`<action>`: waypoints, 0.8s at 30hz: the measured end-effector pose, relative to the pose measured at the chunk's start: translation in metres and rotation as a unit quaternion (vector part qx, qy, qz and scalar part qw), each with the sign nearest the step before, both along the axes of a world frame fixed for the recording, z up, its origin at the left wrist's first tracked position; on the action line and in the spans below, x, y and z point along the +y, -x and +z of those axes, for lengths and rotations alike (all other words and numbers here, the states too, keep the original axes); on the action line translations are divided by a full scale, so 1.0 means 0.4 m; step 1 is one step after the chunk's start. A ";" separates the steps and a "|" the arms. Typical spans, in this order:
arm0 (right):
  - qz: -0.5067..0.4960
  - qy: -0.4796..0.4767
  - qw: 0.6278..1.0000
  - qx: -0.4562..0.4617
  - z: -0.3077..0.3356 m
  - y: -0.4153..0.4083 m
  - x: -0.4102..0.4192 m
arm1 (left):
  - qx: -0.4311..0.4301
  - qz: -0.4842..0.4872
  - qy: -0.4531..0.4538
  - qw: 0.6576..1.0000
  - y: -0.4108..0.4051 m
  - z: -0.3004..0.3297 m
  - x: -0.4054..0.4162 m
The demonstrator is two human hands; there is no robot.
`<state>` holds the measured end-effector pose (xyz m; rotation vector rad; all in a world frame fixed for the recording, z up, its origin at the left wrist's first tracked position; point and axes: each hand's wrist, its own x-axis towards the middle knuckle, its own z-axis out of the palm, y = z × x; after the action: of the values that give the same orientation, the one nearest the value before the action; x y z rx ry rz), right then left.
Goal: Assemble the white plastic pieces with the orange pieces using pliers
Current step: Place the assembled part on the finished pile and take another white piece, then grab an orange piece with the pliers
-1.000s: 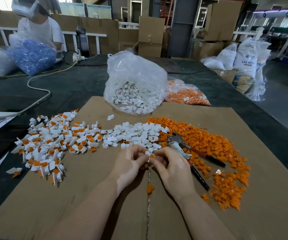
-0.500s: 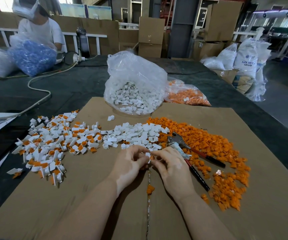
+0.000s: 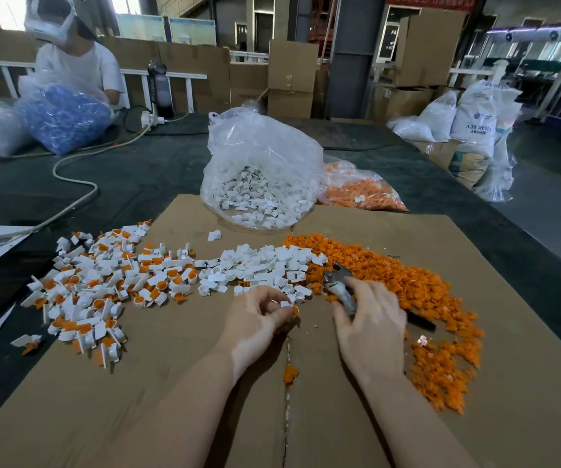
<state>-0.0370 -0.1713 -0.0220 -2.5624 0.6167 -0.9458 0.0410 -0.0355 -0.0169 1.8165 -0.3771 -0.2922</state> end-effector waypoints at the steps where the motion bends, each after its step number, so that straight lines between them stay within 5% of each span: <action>1: -0.050 0.005 0.997 0.054 0.007 0.003 -0.012 | -0.003 -0.003 -0.003 1.000 0.000 0.001 0.001; 5: -0.136 0.020 0.952 0.273 0.020 0.007 -0.054 | 0.001 -0.003 0.002 1.000 0.000 0.003 0.001; 12: -0.102 0.106 0.950 0.274 0.043 0.006 -0.060 | 0.046 0.011 0.038 0.998 0.000 0.014 -0.001; 17: 0.034 -0.054 0.968 0.243 0.101 0.002 -0.038 | 0.159 0.047 0.133 0.977 -0.004 0.044 -0.017; 21: 0.156 -0.237 0.923 0.259 0.141 0.006 -0.015 | 0.193 0.051 0.169 0.965 -0.005 0.059 -0.017; 24: 0.199 -0.285 0.895 0.281 0.158 0.009 -0.004 | 0.197 0.050 0.173 0.964 -0.008 0.066 -0.013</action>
<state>-0.0405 -0.1730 0.0411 -2.2492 0.3959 0.1275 0.0443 -0.0407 0.0095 1.3875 -0.0484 -0.4755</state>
